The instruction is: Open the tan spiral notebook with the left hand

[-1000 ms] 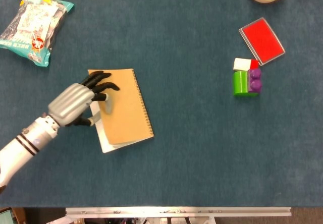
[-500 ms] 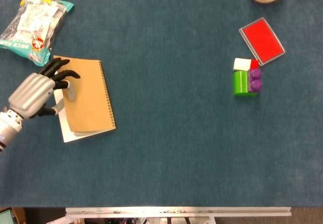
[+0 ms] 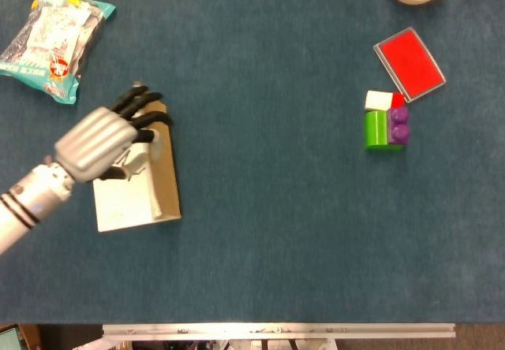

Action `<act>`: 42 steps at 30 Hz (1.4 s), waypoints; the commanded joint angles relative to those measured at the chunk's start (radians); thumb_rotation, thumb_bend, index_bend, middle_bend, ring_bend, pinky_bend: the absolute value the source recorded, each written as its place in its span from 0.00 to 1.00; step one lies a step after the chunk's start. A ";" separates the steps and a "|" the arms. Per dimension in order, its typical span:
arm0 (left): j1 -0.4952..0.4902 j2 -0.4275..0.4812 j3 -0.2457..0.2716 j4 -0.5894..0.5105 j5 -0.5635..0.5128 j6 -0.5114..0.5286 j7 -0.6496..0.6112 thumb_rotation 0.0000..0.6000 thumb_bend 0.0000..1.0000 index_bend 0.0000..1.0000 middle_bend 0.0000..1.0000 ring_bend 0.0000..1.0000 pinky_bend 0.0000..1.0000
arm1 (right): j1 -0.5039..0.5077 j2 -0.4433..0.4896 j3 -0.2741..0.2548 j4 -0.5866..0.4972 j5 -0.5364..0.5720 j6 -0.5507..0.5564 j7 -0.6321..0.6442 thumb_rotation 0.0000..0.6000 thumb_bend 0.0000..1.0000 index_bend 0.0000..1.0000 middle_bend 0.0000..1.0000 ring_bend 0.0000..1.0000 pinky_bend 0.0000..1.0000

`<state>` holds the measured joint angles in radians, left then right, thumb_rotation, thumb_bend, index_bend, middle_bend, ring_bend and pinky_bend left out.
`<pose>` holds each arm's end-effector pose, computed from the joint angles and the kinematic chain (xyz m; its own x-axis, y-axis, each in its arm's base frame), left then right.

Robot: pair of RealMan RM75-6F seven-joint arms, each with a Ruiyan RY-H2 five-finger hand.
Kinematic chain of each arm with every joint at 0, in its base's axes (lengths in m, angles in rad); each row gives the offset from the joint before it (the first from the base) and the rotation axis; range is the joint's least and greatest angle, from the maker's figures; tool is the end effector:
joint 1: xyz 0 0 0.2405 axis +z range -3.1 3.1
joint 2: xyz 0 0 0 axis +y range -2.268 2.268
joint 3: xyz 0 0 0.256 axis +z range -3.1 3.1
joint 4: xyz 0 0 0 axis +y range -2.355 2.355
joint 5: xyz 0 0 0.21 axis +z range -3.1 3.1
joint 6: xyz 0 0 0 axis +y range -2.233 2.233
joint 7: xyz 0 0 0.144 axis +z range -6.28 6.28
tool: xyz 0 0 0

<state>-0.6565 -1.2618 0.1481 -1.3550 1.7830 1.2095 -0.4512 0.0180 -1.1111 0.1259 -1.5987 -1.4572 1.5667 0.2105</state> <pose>-0.2253 0.2894 0.0626 0.3953 0.3659 0.8425 0.7829 -0.6139 -0.1007 -0.3206 -0.1742 0.1872 0.2132 0.1454 0.9661 -0.9765 0.0636 0.2059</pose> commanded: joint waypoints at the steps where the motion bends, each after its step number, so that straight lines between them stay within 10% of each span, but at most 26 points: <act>1: -0.047 0.010 -0.026 -0.072 0.003 -0.063 0.056 1.00 0.45 0.68 0.24 0.05 0.00 | -0.004 -0.001 0.000 0.008 0.002 0.003 0.009 1.00 0.53 0.38 0.37 0.28 0.37; 14: -0.109 -0.051 -0.082 -0.252 -0.094 -0.244 0.292 1.00 0.45 0.62 0.23 0.05 0.00 | -0.016 -0.009 0.000 0.047 0.014 0.003 0.054 1.00 0.53 0.38 0.37 0.28 0.37; 23: -0.128 -0.127 -0.120 -0.310 -0.228 -0.353 0.439 1.00 0.45 0.40 0.20 0.05 0.00 | -0.028 -0.016 0.002 0.073 0.022 0.009 0.086 1.00 0.53 0.38 0.37 0.28 0.37; 33: -0.125 -0.169 -0.135 -0.349 -0.321 -0.385 0.508 0.61 0.44 0.00 0.02 0.00 0.00 | -0.034 -0.017 0.004 0.090 0.018 0.015 0.112 1.00 0.53 0.38 0.37 0.28 0.37; 42: -0.078 -0.096 -0.146 -0.416 -0.359 -0.326 0.448 0.80 0.44 0.00 0.01 0.00 0.00 | -0.026 -0.023 0.005 0.097 0.011 0.005 0.121 1.00 0.53 0.38 0.37 0.28 0.37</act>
<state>-0.7456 -1.3725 0.0006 -1.7630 1.4304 0.8735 0.0029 -0.0085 -1.1343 0.1308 -1.5015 -1.4463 1.5715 0.3318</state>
